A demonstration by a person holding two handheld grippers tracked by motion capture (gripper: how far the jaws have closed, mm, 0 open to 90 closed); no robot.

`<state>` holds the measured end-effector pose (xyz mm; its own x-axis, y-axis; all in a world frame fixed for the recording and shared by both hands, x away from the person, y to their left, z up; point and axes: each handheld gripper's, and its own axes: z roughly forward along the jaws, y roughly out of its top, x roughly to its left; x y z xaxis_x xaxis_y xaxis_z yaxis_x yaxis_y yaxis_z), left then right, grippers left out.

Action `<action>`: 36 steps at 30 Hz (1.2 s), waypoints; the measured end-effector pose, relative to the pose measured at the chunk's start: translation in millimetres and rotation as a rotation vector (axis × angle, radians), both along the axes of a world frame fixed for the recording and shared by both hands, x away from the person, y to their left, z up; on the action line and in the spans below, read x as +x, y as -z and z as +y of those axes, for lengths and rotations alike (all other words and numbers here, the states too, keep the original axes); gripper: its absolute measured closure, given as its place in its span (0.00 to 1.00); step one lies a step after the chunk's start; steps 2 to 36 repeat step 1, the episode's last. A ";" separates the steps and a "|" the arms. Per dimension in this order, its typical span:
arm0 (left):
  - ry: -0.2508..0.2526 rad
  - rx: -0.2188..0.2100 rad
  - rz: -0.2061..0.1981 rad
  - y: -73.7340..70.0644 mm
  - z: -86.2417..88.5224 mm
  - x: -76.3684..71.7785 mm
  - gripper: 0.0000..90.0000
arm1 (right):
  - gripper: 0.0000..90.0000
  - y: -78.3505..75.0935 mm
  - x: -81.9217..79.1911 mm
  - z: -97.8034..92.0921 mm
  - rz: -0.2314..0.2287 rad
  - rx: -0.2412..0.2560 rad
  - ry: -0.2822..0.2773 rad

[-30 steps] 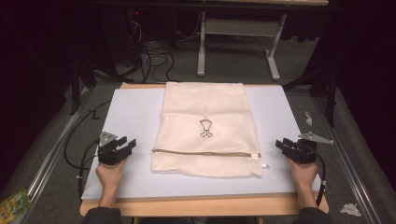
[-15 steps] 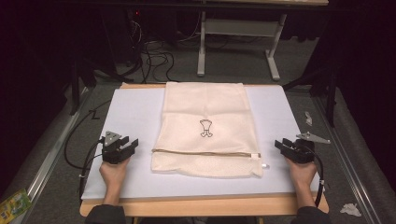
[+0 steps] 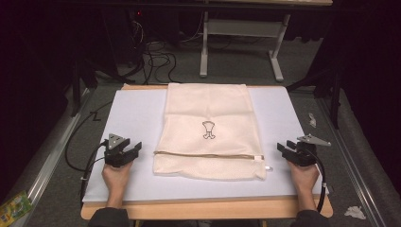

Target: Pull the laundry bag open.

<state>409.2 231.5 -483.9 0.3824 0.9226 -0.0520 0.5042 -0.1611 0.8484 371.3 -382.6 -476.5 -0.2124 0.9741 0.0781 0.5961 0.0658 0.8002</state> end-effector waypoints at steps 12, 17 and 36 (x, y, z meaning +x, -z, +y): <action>0.002 0.000 0.003 0.0 0.1 0.3 0.51 | 0.57 0.0 0.0 0.2 0.001 -0.007 0.000; 0.002 0.000 0.003 0.0 0.1 0.3 0.51 | 0.57 0.0 0.0 0.2 0.001 -0.007 0.000; 0.002 0.000 0.003 0.0 0.1 0.3 0.51 | 0.57 0.0 0.0 0.2 0.001 -0.007 0.000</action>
